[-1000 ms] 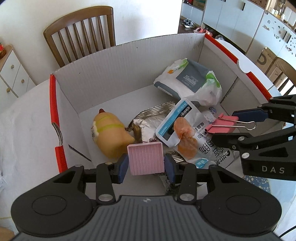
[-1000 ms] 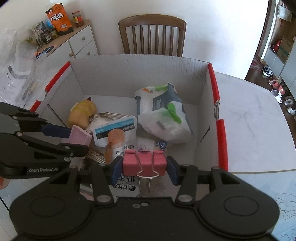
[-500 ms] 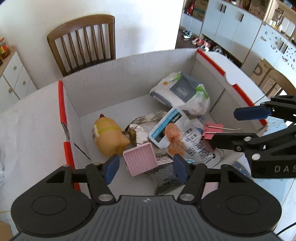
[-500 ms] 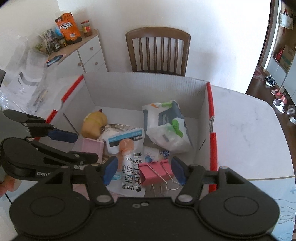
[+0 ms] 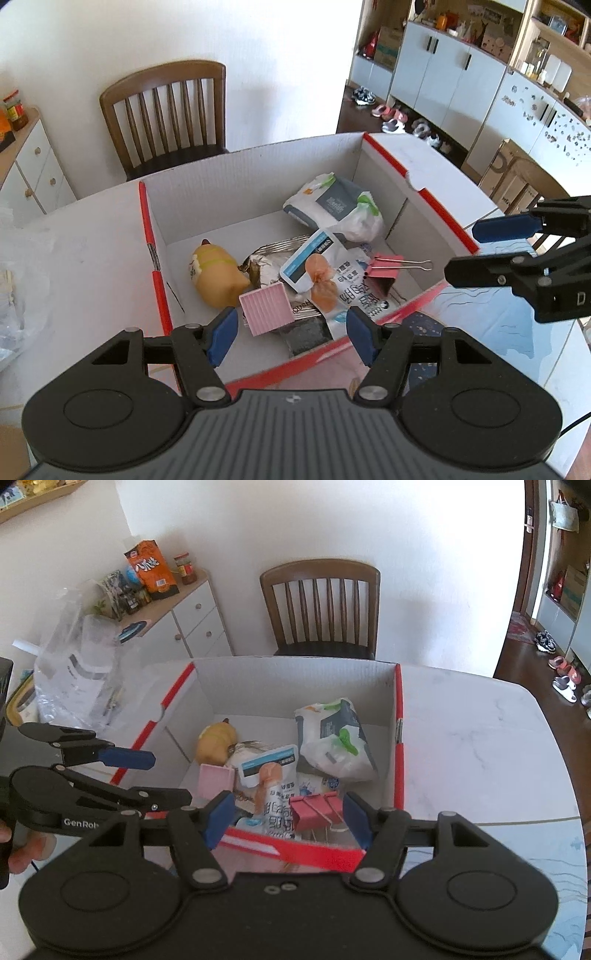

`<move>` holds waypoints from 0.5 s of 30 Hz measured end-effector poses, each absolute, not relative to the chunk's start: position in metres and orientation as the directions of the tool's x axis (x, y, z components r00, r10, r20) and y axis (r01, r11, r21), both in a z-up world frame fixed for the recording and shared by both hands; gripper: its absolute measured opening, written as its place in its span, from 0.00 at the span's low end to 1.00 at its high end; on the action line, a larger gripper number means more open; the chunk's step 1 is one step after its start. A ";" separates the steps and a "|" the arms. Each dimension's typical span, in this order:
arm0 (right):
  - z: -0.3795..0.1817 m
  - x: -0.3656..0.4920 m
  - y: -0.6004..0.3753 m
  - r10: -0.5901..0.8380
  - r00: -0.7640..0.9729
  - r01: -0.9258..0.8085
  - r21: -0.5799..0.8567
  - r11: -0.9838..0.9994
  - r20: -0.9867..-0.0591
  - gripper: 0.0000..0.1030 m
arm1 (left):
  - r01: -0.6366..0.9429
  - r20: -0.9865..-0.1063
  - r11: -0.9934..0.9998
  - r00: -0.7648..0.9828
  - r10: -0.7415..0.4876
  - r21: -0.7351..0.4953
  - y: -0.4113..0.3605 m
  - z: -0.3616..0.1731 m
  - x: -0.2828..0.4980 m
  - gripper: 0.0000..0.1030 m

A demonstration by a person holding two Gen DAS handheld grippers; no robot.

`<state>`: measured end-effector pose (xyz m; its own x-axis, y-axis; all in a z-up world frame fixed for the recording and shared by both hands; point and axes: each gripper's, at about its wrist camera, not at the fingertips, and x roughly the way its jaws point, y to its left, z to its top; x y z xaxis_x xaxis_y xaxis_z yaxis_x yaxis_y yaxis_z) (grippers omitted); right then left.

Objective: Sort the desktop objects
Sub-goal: 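Lower both items into the box and open both tools to release, then withdraw both tools from the box back over the table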

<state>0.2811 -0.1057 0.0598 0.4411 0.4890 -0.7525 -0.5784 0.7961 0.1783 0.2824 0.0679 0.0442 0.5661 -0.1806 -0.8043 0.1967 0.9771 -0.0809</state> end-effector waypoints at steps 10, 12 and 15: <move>0.072 0.247 -0.119 0.514 0.441 -0.600 0.185 0.779 -0.736 0.71 | 0.194 -0.771 0.974 0.600 -0.214 -0.119 0.068 0.062 0.251 0.69; 0.072 0.241 -0.121 0.516 0.440 -0.599 0.189 0.778 -0.735 0.72 | 0.193 -0.768 0.973 0.601 -0.221 -0.129 0.068 0.063 0.246 0.70; 0.070 0.233 -0.124 0.515 0.439 -0.599 0.187 0.778 -0.736 0.73 | 0.189 -0.766 0.971 0.600 -0.230 -0.144 0.070 0.062 0.238 0.72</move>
